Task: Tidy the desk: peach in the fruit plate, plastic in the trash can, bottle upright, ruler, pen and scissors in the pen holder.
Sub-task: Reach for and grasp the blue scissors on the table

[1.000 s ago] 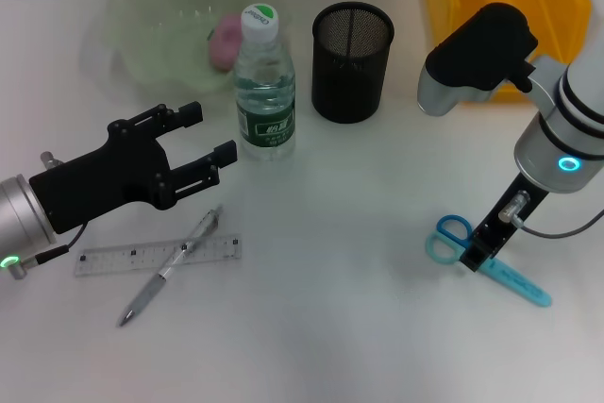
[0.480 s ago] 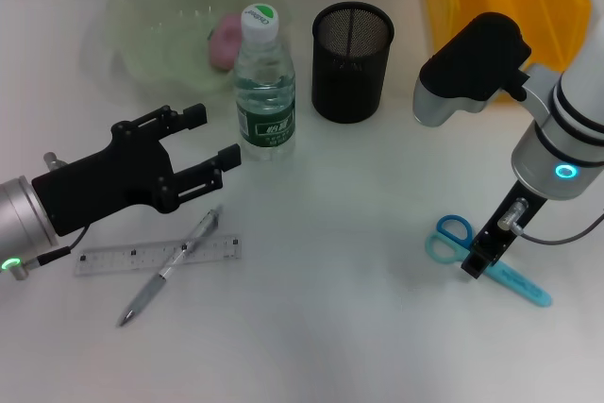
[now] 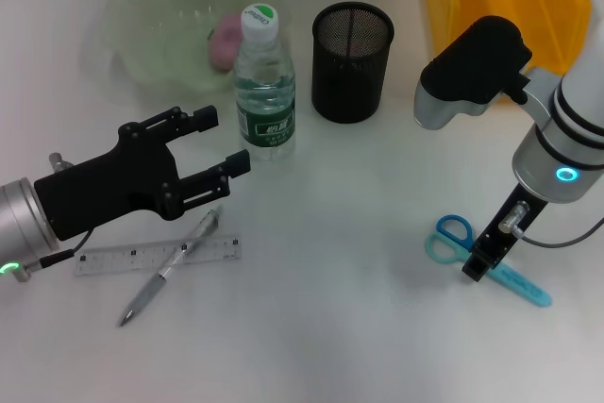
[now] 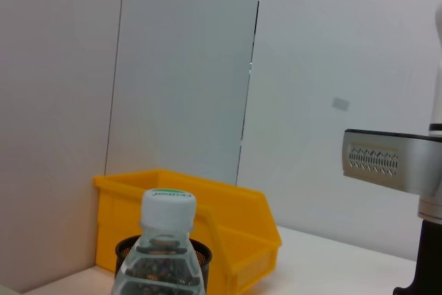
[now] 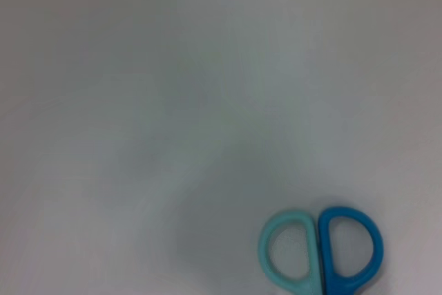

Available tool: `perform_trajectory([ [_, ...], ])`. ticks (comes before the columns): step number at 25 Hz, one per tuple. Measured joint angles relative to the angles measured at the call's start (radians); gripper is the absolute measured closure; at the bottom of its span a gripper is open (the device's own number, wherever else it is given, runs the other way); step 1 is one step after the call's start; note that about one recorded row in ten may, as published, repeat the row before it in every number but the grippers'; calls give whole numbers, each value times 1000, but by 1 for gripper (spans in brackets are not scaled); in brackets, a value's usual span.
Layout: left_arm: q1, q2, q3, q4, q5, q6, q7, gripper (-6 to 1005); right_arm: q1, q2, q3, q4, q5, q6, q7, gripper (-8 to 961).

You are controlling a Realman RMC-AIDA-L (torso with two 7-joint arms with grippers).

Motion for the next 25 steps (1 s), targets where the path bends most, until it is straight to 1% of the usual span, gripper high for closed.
perform_trajectory([
  [25, 8, 0, -8, -3, -6, 0, 1, 274, -1, 0, -8, 9, 3, 24, 2, 483],
])
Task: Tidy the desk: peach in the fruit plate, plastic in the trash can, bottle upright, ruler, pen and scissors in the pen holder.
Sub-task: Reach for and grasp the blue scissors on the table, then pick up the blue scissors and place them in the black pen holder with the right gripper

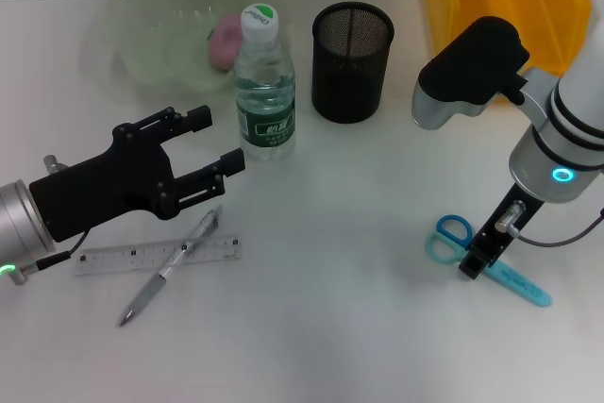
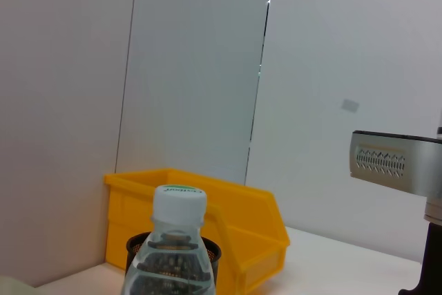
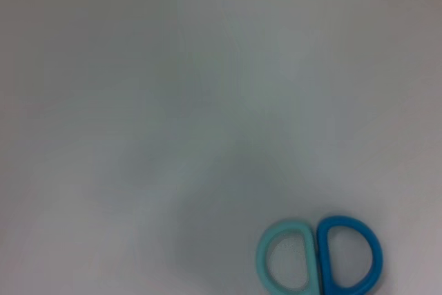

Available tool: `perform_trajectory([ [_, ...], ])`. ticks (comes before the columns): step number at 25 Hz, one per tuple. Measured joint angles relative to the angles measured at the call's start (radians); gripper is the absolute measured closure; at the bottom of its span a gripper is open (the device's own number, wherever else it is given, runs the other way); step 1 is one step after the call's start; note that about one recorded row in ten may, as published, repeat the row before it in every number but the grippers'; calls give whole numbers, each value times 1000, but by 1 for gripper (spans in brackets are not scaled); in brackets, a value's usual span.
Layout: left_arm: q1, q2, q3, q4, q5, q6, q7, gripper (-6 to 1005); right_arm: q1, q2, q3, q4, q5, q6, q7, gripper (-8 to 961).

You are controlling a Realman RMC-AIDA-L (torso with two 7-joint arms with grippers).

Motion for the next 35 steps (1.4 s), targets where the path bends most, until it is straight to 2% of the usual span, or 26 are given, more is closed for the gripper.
perform_trajectory([
  [4, -1, 0, -1, 0, 0, -1, 1, 274, 0, 0, 0, 0, 1, 1, 0, 483],
  [11, -4, 0, -1, 0, 0, -3, 10, 274, 4, 0, -1, 9, 2, 2, 0, 625],
  [23, -5, 0, -2, 0, -1, -6, 11, 274, 9, 0, -16, 22, 2, 13, -3, 642],
  [28, -5, 0, -3, 0, -2, -7, 11, 274, 8, 0, -16, 18, 3, 14, -6, 717],
  [35, -4, 0, -15, 0, -3, -8, 12, 274, -33, 0, -4, -71, 5, 46, -9, 707],
])
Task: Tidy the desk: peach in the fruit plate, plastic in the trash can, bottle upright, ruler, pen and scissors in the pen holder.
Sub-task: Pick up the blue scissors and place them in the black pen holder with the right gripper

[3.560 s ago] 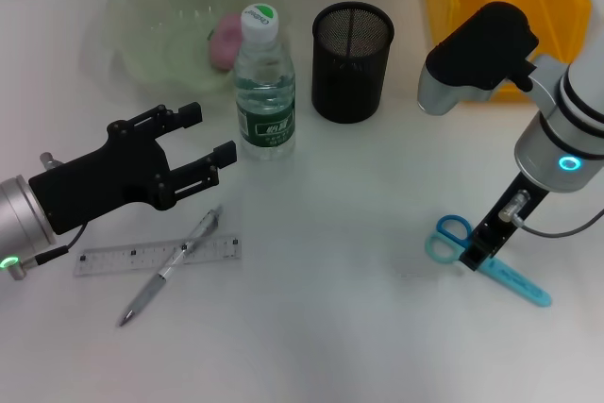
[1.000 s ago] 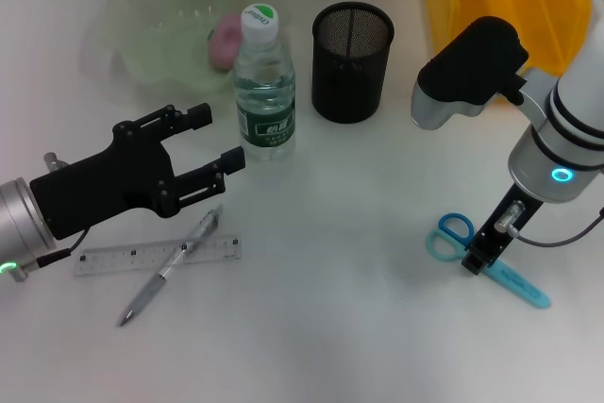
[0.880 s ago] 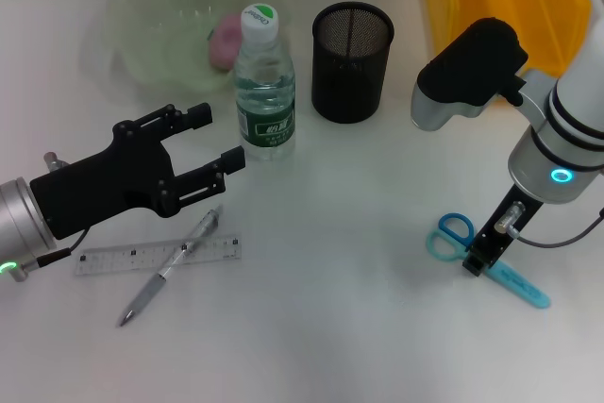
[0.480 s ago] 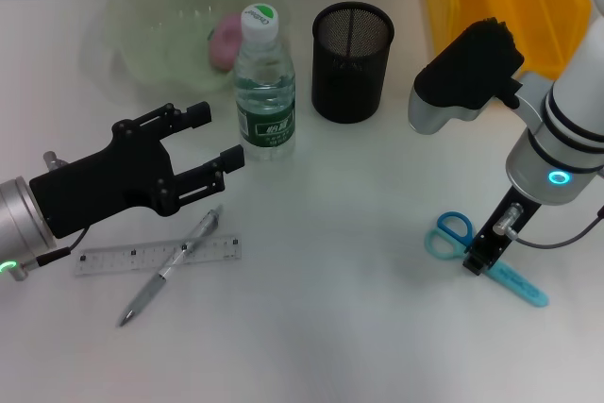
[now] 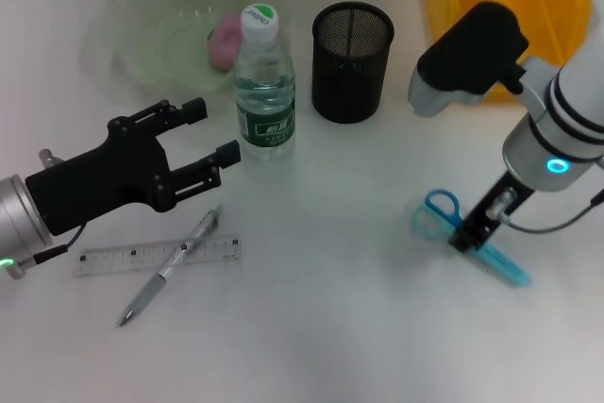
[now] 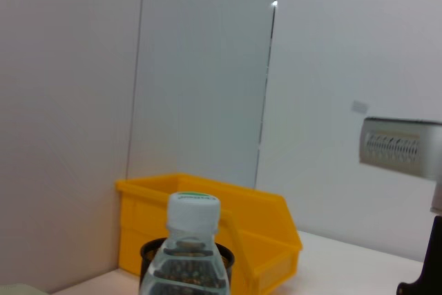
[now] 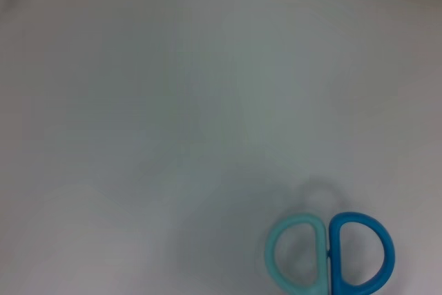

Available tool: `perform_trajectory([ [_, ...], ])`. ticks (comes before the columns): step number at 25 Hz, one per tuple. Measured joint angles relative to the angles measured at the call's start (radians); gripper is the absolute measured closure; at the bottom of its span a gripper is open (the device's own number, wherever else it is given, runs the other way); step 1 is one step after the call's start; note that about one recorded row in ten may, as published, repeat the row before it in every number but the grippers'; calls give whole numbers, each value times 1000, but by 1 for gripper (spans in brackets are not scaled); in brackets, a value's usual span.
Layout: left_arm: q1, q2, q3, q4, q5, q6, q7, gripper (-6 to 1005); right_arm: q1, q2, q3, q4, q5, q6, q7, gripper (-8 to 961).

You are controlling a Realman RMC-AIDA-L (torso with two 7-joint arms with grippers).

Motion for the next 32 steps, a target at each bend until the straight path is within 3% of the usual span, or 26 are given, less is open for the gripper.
perform_trajectory([
  [7, 4, -1, -14, 0, -1, 4, 12, 274, -91, 0, 57, -152, 61, 133, -24, 697],
  [14, 4, -3, -14, 0, -1, 7, 13, 275, -167, -4, 264, -174, 445, 241, -239, 687],
  [17, 5, -3, -14, 0, 0, 7, 13, 275, -195, -4, 300, -157, 546, 277, -325, 683],
  [19, 7, -3, -14, 0, 0, 7, 13, 275, -241, -3, 339, -70, 753, 356, -522, 680],
  [23, 6, -3, -15, -1, 0, 7, 13, 275, -256, -5, 395, 67, 940, 400, -737, 674],
  [24, 5, -3, -15, -1, -2, 8, 13, 275, -253, -5, 447, 167, 1047, 403, -889, 673],
  [25, 5, -3, -15, -1, -2, 8, 13, 275, -253, -5, 447, 167, 1047, 403, -889, 671],
  [29, 1, -3, -15, -7, -10, 6, 13, 275, -229, -7, 506, 376, 1285, 396, -1222, 666],
  [32, -1, -3, -15, -11, -10, 3, 13, 275, -225, -5, 505, 428, 1357, 385, -1341, 662],
])
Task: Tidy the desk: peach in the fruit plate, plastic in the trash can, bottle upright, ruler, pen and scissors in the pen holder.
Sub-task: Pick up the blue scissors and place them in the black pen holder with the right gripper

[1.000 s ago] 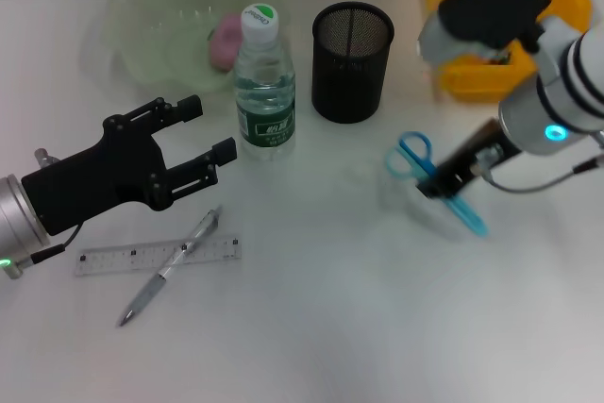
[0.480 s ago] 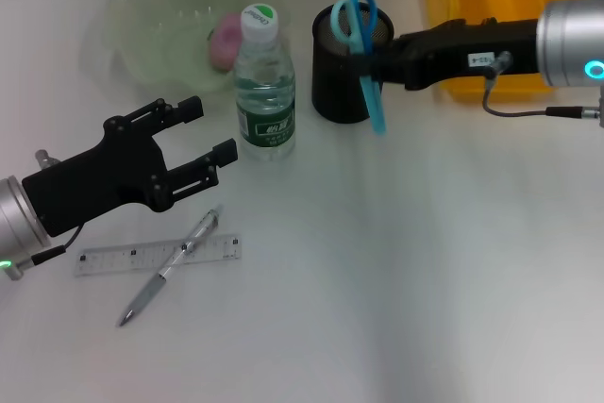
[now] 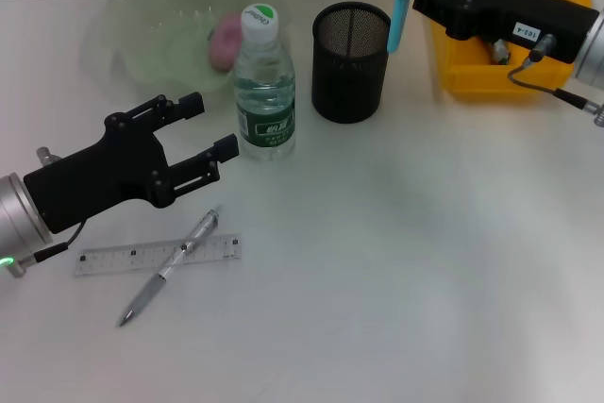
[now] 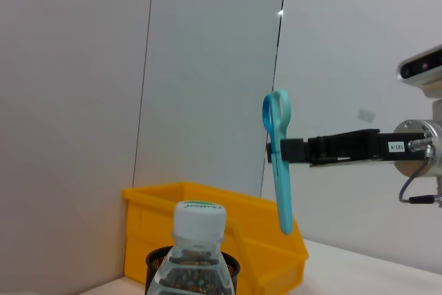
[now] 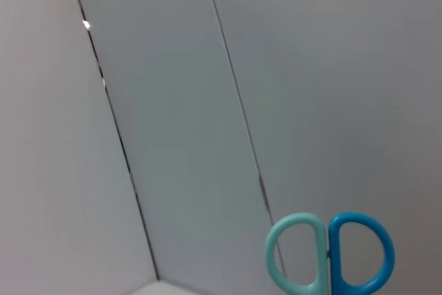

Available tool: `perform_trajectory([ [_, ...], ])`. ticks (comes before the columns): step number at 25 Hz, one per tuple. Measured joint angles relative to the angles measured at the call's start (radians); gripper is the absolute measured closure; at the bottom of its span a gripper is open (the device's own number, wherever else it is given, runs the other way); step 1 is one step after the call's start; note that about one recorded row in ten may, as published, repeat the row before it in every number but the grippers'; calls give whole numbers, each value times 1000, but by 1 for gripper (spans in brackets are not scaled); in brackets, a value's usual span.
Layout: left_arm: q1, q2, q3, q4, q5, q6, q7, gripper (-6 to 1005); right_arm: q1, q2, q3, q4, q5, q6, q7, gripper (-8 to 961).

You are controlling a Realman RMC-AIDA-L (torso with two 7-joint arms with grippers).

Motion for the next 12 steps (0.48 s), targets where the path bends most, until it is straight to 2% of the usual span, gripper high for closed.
perform_trajectory([
  [2, 0, 0, 0, -1, -1, -2, 0, 275, 11, 1, -3, 51, 82, -4, -114, 659],
  [6, 0, 0, 0, -1, -2, -2, 0, 275, 45, 1, 13, 128, 138, 11, -185, 653],
  [7, 0, 0, 0, -1, -2, -3, 0, 275, 77, 1, 24, 193, 159, 17, -253, 652],
  [8, 0, 0, 0, -1, -2, -3, 0, 275, 77, 1, 24, 193, 159, 17, -253, 650],
  [12, -4, 0, 0, -1, -2, -4, 0, 275, 157, 4, 28, 305, 167, 73, -346, 644],
])
